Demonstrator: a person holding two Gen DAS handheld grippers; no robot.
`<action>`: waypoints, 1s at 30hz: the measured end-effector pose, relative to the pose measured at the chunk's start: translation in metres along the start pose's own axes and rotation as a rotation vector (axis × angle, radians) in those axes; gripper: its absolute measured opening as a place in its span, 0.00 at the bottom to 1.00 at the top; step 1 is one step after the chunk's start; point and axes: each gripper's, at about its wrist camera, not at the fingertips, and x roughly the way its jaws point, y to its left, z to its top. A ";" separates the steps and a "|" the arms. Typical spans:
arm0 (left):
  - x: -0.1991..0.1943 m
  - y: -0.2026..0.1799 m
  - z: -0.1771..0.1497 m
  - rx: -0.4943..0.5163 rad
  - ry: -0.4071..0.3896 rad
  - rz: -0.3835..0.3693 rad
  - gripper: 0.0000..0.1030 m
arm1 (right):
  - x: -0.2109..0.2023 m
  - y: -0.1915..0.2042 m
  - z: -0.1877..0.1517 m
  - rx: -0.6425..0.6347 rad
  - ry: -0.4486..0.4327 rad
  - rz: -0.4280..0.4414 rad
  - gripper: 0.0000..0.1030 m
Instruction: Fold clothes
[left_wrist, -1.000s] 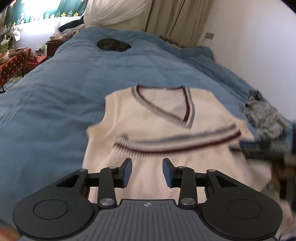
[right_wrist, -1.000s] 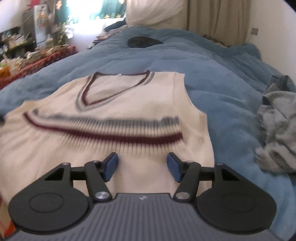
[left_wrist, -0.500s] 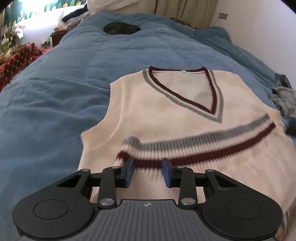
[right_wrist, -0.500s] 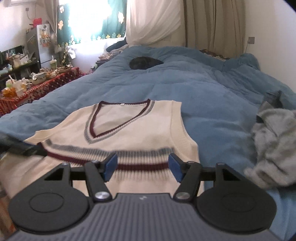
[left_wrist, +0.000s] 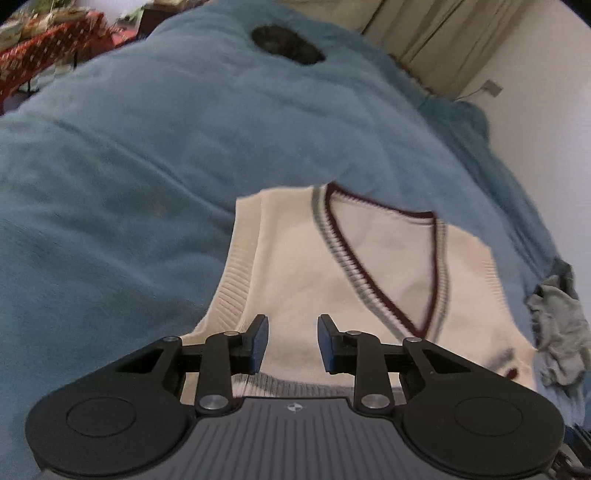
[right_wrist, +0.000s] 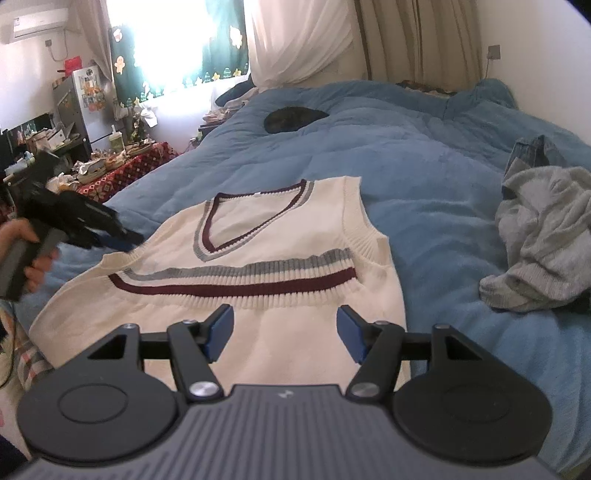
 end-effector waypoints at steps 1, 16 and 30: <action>-0.011 -0.001 -0.004 0.015 -0.001 -0.006 0.27 | 0.002 0.000 -0.001 0.001 0.005 0.001 0.65; 0.012 0.019 -0.031 0.019 0.142 0.052 0.16 | 0.052 0.002 0.006 -0.015 0.067 -0.045 0.64; 0.026 0.028 -0.006 -0.039 0.079 0.012 0.12 | 0.093 -0.037 0.045 0.083 0.042 -0.049 0.23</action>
